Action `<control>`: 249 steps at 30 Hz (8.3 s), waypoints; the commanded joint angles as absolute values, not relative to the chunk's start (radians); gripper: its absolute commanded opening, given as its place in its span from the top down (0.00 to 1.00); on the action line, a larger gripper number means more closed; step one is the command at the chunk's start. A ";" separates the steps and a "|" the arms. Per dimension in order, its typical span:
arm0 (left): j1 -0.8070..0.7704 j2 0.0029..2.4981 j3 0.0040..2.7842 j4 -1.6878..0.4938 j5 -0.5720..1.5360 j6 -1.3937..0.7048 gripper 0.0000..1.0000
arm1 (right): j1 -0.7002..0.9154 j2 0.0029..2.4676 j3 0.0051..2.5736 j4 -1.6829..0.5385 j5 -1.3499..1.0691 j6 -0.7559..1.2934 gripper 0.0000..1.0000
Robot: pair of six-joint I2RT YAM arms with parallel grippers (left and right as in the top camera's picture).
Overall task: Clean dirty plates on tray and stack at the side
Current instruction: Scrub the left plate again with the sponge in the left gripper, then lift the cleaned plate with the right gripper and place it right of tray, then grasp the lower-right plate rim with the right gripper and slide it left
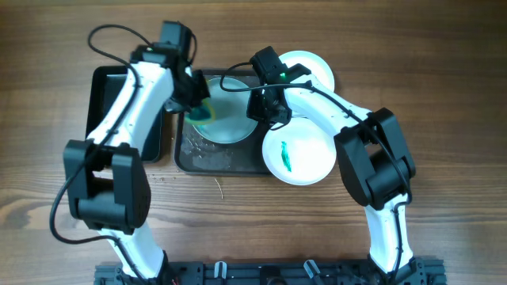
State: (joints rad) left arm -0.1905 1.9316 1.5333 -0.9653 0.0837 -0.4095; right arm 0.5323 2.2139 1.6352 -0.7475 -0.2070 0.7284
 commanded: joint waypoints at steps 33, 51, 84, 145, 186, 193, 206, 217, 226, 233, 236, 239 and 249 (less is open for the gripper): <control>-0.250 1.928 1.182 -0.453 -0.123 -0.138 0.96 | 0.527 2.236 1.614 -0.745 -0.170 0.662 0.96; -0.204 1.928 1.183 -0.417 0.237 -0.286 0.96 | 0.527 2.236 1.614 -0.746 -0.182 0.653 0.96; -0.205 1.928 1.184 -0.553 -0.244 -0.484 0.96 | 0.527 2.236 1.614 -0.744 -0.184 0.650 0.96; 0.148 1.594 1.258 -0.781 0.077 -0.325 0.96 | 1.013 1.881 1.663 -0.816 1.519 0.317 0.96; -0.121 1.594 1.258 -0.733 0.065 -0.334 0.96 | -0.168 1.760 1.644 -1.082 -0.207 0.394 0.96; -0.185 1.607 1.258 -0.730 0.065 -0.349 0.96 | -0.323 1.760 1.440 -1.016 -0.056 0.393 0.96; -0.192 1.624 1.258 -0.728 0.065 -0.349 0.96 | -0.342 1.761 1.116 -0.742 -0.059 0.393 0.96; -0.192 1.626 1.258 -0.761 0.065 -0.353 0.96 | -0.326 1.670 1.195 -0.910 -0.323 0.261 0.59; -0.192 1.639 1.267 -0.794 0.065 -0.352 0.96 | -0.121 1.549 1.188 -1.029 -0.406 0.183 0.55; -0.192 1.642 1.365 -0.949 0.038 -0.352 0.96 | 0.095 1.594 1.126 -0.995 -0.288 0.268 0.55; -0.192 1.643 1.371 -0.966 0.031 -0.353 0.96 | 0.155 1.619 1.098 -0.994 -0.192 0.347 0.56; -0.192 1.649 1.371 -0.966 0.031 -0.352 0.96 | 0.189 1.647 1.077 -0.992 -0.137 0.405 0.57; -0.192 1.652 1.371 -0.950 0.031 -0.352 0.96 | 0.193 1.666 0.936 -0.746 -0.164 0.315 0.66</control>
State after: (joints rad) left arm -0.1883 1.6447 1.3483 -0.9592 0.0486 -0.3428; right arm 0.1909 1.6524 0.9771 -0.8108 -0.1501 0.3801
